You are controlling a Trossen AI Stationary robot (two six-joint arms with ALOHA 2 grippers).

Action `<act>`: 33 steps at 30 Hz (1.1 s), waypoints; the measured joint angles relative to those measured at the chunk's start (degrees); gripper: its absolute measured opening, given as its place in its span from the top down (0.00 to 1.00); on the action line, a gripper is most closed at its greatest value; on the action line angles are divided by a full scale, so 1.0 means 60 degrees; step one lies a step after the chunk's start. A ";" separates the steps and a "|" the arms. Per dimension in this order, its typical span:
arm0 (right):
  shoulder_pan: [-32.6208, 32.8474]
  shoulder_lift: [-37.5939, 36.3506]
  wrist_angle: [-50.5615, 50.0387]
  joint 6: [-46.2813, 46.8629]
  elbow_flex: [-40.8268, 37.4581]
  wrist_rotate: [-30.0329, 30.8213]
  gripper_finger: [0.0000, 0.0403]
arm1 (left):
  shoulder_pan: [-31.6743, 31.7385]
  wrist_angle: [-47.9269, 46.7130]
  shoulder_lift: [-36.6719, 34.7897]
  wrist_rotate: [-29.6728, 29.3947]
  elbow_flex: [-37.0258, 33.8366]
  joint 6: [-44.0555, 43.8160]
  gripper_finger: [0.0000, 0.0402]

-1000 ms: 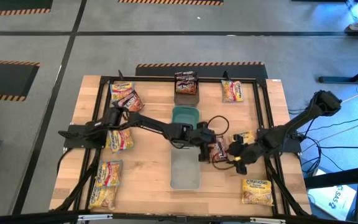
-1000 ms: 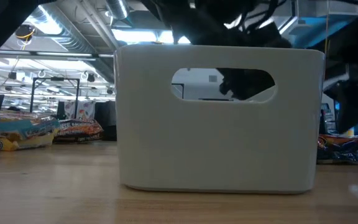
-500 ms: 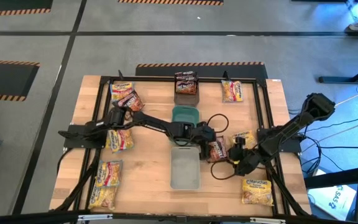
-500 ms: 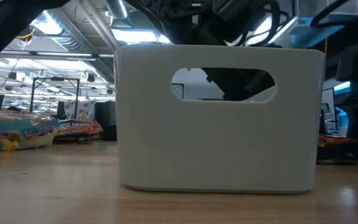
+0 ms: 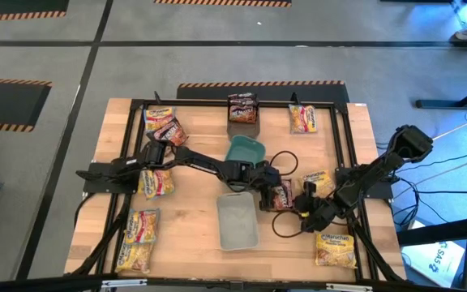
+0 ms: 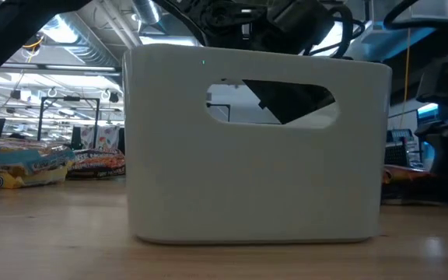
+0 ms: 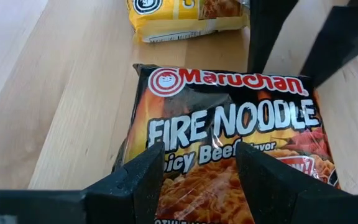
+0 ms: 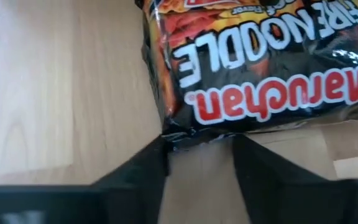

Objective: Sort Maruchan noodles
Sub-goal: Put the black noodle pack into the black bin

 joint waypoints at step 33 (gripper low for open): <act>0.1156 -0.0213 -0.5866 -0.2857 0.3151 0.1277 1.00 | 0.0122 -0.0336 -0.1162 0.0257 -0.0013 -0.0360 0.50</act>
